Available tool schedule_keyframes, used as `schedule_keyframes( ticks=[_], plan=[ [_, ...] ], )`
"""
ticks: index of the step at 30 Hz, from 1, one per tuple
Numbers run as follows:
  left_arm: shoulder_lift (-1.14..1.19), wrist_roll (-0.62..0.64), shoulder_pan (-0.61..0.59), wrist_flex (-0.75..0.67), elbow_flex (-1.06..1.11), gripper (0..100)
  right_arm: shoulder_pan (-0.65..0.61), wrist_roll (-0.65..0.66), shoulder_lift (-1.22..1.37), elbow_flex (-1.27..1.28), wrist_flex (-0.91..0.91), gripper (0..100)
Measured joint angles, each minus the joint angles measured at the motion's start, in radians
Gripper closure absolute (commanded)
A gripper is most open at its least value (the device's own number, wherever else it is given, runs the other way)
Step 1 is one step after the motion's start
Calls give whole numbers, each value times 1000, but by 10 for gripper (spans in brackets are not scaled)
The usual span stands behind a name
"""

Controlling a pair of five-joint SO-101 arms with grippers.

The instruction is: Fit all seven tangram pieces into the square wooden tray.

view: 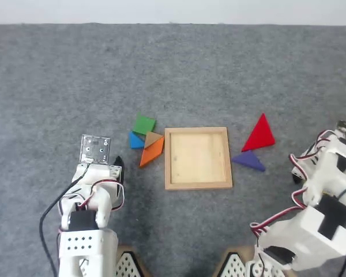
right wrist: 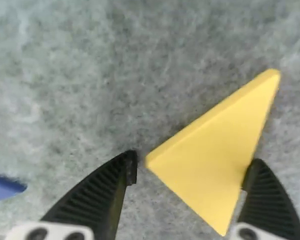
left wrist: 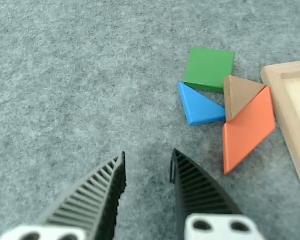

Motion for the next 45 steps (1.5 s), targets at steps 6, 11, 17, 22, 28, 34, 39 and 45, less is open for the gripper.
schedule_keyframes(
  ticks=[6, 11, 17, 22, 28, 34, 39, 45],
  plan=[
    [0, 0, 0, 0, 0, 849, 11, -38, -2, -9, -21, 756],
    [0, 0, 0, 0, 0, 849, 14, -43, 0, -12, -21, 757],
    [0, 0, 0, 0, 0, 849, 17, -43, 0, -12, -21, 757],
    [0, 0, 0, 0, 0, 849, 18, -43, 2, -35, 5, 757],
    [0, 0, 0, 0, 0, 849, 18, -43, 2, -121, 81, 757],
    [0, 0, 0, 0, 0, 849, -15, -34, 2, -195, 158, 757],
    [0, 0, 0, 0, 0, 849, -41, -21, 5, -232, 209, 757],
    [0, 0, 0, 0, 0, 849, -38, -69, 12, -233, 209, 753]
  ],
)
